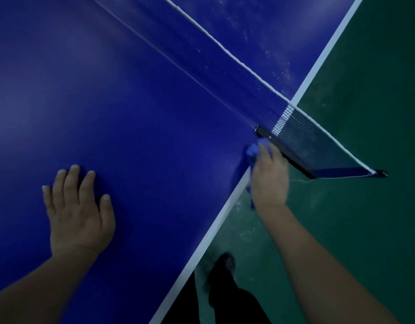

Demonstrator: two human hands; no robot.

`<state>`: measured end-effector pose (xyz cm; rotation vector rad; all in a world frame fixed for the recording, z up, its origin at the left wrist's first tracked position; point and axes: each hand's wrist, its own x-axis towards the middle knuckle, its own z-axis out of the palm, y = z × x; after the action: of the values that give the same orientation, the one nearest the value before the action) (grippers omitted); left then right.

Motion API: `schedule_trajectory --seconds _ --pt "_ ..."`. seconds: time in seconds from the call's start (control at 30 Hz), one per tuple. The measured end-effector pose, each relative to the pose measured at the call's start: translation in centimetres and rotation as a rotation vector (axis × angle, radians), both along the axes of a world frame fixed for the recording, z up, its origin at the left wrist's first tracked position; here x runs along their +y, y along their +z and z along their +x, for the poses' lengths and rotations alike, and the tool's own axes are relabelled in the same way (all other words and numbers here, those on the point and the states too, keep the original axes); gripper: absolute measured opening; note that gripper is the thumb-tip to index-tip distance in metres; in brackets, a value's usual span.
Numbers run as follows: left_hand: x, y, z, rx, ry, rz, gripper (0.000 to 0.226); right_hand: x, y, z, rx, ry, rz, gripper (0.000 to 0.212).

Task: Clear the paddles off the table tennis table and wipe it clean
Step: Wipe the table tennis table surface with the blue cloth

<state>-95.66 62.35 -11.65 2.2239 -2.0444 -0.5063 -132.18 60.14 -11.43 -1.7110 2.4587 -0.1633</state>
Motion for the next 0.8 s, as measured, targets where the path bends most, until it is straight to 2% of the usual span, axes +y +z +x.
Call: schedule_trajectory --seconds 0.07,0.13,0.2,0.3,0.4,0.47,0.57,0.63,0.73,0.8 --pt "-0.1 -0.1 0.1 0.008 0.002 -0.008 0.063 4.1 0.8 -2.0 -0.059 -0.215 0.126 0.027" --pt "0.0 -0.1 0.2 0.013 -0.003 -0.007 0.063 7.9 1.8 -1.9 -0.103 -0.262 0.053 0.031" --pt "-0.1 -0.2 0.1 0.021 -0.001 -0.022 0.063 7.2 2.0 -0.6 -0.166 -0.103 -0.106 0.036" --pt "0.0 -0.1 0.1 0.026 -0.016 -0.037 0.064 0.3 0.9 1.3 -0.179 0.195 -0.195 0.041" --pt "0.0 -0.3 0.4 0.04 -0.028 -0.053 0.064 -7.1 -1.3 3.8 -0.073 0.266 -0.233 0.04" --pt "0.0 -0.5 0.7 0.068 -0.032 -0.074 0.061 -9.3 -1.9 7.3 -0.038 0.352 -0.282 0.039" --pt "0.1 -0.3 1.3 0.216 0.011 -0.117 0.052 -7.5 -1.6 15.3 -0.034 0.667 -0.33 0.035" --pt "0.7 0.1 2.5 0.332 0.075 -0.161 0.047 -2.5 -1.7 19.1 -0.093 0.991 -0.275 0.036" --pt "4.1 0.9 5.3 0.275 0.148 -0.2 0.043 5.5 -1.6 17.5 -0.156 1.522 -0.113 0.037" --pt "7.5 1.0 6.9 0.201 0.176 -0.178 0.042 5.5 -1.6 13.4 -0.163 1.701 -0.069 0.035"
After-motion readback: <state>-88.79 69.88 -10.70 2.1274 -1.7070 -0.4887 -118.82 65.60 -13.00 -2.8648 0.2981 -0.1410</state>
